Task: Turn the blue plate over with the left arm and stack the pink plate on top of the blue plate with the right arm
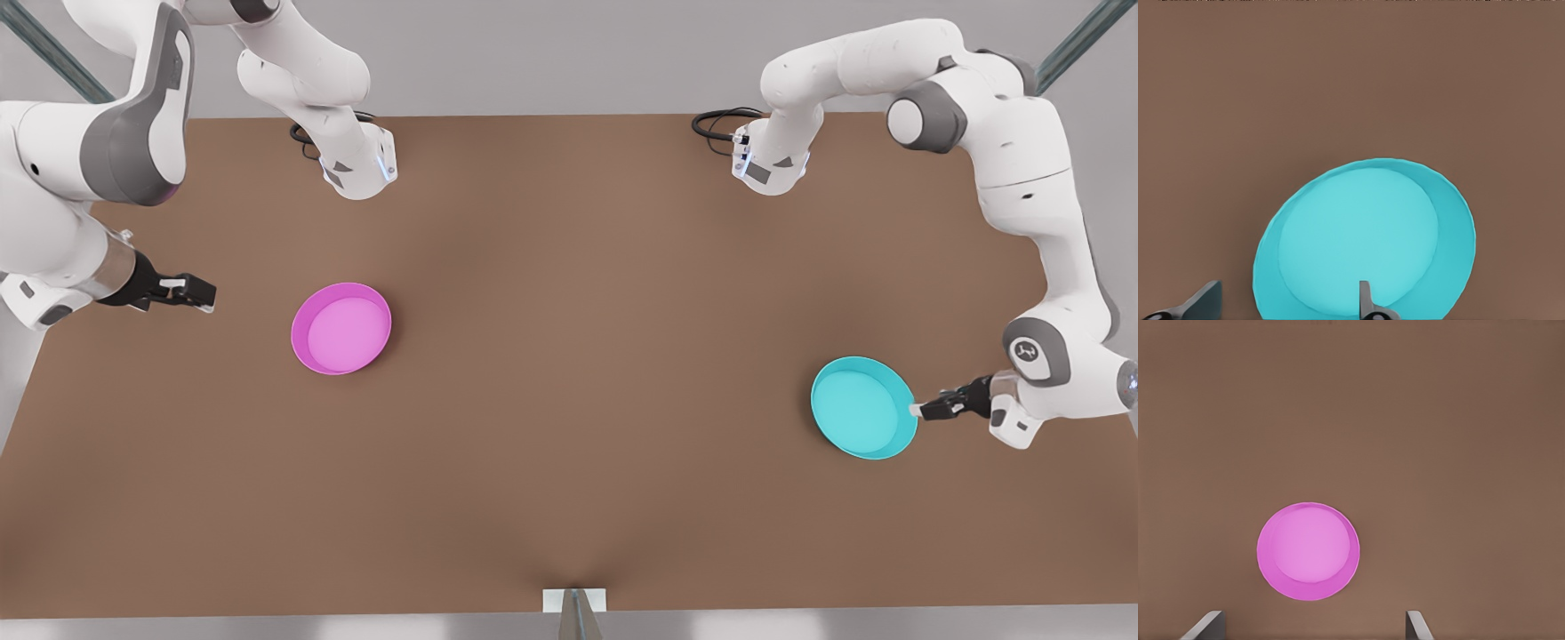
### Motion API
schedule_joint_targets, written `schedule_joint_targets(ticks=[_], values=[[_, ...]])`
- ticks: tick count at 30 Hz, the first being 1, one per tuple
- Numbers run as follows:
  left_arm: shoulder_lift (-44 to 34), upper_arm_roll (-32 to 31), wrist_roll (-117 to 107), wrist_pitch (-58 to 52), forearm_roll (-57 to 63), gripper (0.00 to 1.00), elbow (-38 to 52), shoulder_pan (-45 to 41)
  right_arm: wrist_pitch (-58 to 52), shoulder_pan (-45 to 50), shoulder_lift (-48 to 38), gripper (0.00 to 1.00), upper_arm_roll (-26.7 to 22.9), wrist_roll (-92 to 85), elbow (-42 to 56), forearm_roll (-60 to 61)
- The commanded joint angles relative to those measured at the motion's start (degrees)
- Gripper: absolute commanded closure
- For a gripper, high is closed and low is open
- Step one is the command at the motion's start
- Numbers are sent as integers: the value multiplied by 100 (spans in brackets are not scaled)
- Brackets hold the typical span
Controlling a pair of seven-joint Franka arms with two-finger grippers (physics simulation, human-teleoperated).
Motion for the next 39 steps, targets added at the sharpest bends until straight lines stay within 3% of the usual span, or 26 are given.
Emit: schedule_joint_targets(ticks=[1, 10, 12, 23, 25, 26, 27, 35, 39], values=[[119, 15, 2536, 746, -298, 0, -27, 36, 22, 1, -3, 0, 4, -1, -3, 3], [427, 129, 2782, 764, -298, 0, -168, 80, 22, 36, 76, 0, 22, 52, -3, 12], [444, 129, 2738, 755, -298, 32, -176, 71, 22, 36, 85, 0, 22, 34, -3, 12], [602, 121, 2659, 694, -316, 37, -185, 45, 13, 36, 146, 0, 22, 52, -3, 47], [594, 120, 2632, 694, -325, 41, -185, 27, 22, 36, 155, 0, 22, 52, -3, 47], [594, 120, 2562, 685, -325, 53, -176, 28, 22, 36, 155, 0, 22, 52, -3, 47], [594, 120, 2553, 685, -316, 55, -176, 36, 22, 36, 155, 0, 22, 52, -3, 56], [602, 85, 2553, 685, -298, 56, -176, 27, 22, 36, 164, 0, 22, 34, -3, 56], [594, 85, 2580, 676, -281, 70, -185, 10, 22, 36, 164, 0, 22, 26, -3, 56]])
